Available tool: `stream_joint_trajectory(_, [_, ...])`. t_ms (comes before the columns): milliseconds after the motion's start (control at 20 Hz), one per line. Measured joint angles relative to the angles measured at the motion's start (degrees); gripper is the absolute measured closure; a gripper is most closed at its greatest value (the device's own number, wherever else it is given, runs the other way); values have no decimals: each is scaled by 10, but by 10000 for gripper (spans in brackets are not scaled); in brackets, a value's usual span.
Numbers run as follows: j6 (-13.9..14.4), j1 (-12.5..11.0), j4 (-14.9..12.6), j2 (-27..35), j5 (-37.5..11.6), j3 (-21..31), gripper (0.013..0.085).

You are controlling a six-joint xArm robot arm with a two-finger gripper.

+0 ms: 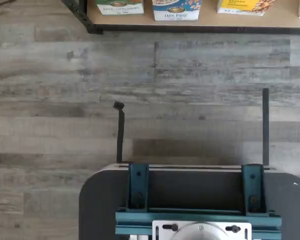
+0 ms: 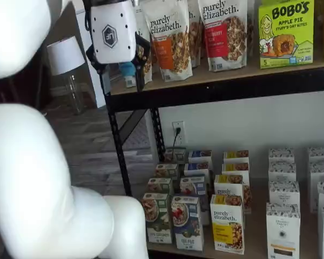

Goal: Pick up the blue and white box that is on the bottom shelf, the second box from the left

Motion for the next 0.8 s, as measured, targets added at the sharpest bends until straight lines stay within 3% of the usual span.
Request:
stream_joint_trajectory(350, [14, 23, -14, 3, -69, 63, 130])
stream_joint_trajectory(800, [33, 49, -10, 13, -181, 165, 130])
